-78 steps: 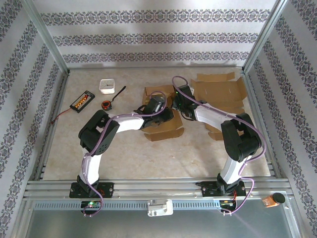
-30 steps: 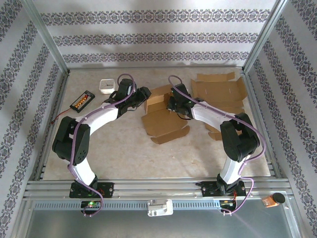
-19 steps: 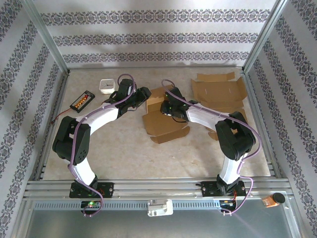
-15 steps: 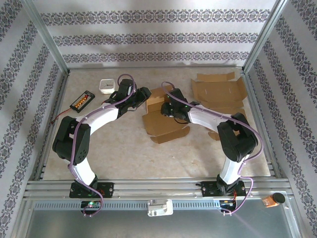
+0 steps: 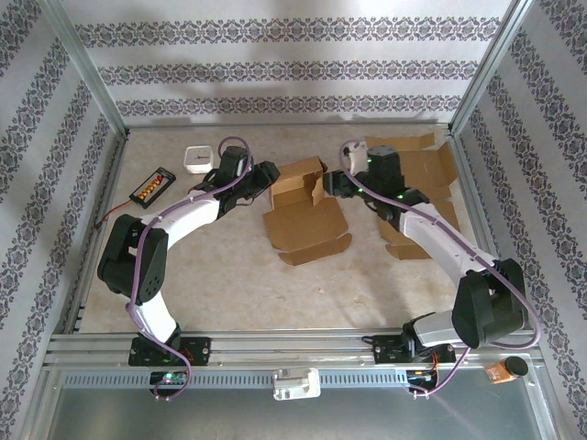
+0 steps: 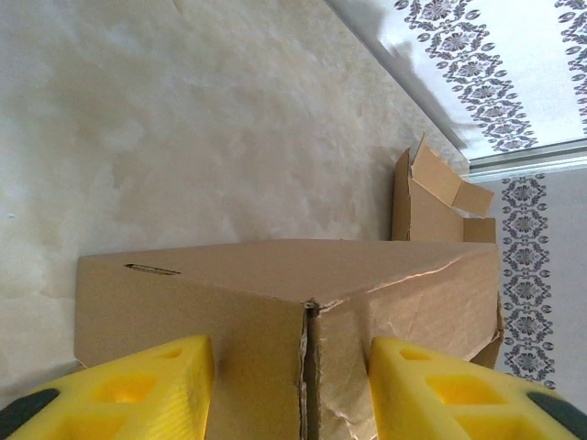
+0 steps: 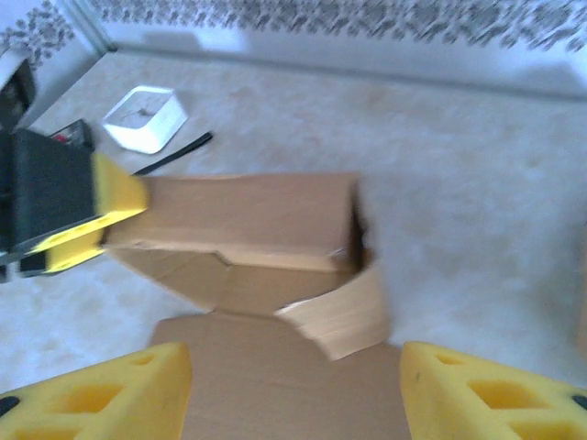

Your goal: Fold the paper box

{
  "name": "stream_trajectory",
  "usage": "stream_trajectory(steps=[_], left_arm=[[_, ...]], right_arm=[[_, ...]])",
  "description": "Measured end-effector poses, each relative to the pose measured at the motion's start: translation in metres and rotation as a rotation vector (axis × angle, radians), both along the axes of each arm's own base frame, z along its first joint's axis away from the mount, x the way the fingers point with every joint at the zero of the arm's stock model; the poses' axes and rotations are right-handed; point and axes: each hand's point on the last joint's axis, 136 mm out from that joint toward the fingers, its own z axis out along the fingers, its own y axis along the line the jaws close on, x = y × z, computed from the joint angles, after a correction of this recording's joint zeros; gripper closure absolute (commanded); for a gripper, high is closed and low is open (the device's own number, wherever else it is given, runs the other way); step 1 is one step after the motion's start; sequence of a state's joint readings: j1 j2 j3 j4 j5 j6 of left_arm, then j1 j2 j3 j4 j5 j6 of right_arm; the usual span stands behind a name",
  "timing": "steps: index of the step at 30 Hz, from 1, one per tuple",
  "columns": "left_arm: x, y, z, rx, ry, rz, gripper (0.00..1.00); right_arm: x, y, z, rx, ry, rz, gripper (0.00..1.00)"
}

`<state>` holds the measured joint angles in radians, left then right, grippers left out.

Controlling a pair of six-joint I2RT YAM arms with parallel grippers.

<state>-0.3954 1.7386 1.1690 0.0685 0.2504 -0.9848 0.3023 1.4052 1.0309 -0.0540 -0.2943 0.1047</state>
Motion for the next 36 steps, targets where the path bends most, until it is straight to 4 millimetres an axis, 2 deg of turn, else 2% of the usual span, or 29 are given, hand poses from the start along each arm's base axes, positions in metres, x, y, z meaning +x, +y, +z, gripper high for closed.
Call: stream_trajectory(steps=[2, 4, 10, 13, 24, 36], left_arm=[[0.0, 0.0, 0.0, 0.005, -0.004, -0.004, 0.53], [0.0, -0.001, 0.0, 0.008, -0.006, -0.008, 0.53], [0.0, -0.002, 0.001, 0.01, -0.009, -0.011, 0.53], [0.001, -0.002, 0.002, 0.01, -0.012, -0.012, 0.53], [0.003, -0.005, 0.0, 0.014, -0.013, -0.026, 0.53], [0.007, -0.007, 0.001, 0.015, -0.016, -0.031, 0.53]], right_arm=[[0.01, -0.014, -0.004, -0.032, -0.028, 0.012, 0.32], [0.018, -0.02, -0.015, -0.088, -0.059, 0.056, 0.3], [0.03, -0.009, -0.069, -0.239, -0.065, 0.238, 0.3], [0.034, -0.004, -0.087, -0.291, -0.079, 0.31, 0.31], [0.051, 0.006, -0.113, -0.408, -0.189, 0.451, 0.35], [0.072, 0.037, -0.135, -0.537, -0.28, 0.502, 0.4]])
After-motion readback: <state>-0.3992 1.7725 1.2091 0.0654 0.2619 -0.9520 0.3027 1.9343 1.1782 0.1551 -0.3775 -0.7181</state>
